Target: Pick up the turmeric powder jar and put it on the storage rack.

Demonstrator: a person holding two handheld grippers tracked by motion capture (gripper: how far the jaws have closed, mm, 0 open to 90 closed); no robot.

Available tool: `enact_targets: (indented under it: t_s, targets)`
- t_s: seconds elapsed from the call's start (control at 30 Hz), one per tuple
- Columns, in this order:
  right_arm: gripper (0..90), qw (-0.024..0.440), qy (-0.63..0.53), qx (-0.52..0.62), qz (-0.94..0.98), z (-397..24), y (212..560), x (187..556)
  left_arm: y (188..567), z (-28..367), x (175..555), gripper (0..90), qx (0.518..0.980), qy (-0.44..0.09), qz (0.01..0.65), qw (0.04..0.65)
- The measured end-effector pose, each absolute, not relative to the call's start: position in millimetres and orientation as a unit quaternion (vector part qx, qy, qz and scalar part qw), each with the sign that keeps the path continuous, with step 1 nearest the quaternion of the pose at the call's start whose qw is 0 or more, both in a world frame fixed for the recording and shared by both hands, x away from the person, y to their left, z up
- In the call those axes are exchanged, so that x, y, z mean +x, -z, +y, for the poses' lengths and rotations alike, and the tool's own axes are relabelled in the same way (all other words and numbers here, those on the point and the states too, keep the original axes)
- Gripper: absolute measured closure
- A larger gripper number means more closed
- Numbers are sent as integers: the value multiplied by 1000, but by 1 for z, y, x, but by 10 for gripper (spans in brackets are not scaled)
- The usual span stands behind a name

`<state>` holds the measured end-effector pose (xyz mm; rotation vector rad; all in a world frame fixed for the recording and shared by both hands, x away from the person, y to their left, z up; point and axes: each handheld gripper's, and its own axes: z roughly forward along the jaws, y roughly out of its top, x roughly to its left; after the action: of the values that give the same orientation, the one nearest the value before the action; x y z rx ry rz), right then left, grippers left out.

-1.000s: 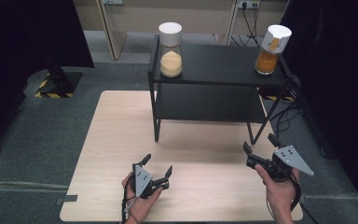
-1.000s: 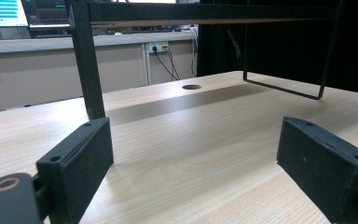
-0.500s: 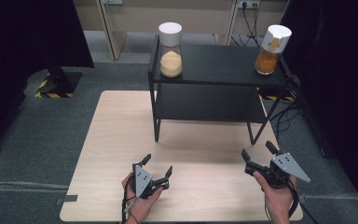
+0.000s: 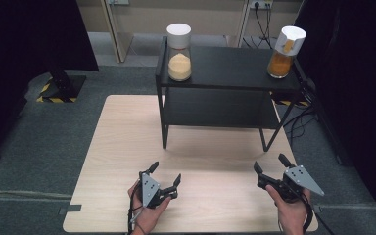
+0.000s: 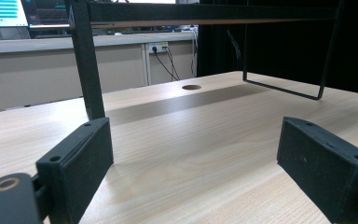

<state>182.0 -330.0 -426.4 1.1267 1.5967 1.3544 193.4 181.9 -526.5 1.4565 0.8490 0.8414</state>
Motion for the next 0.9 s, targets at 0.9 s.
enact_targets:
  t_s: [0.9]
  targets:
    - [80,353,-514,457,634,-332,456,174,526,182,194,100,625,-360,366,588]
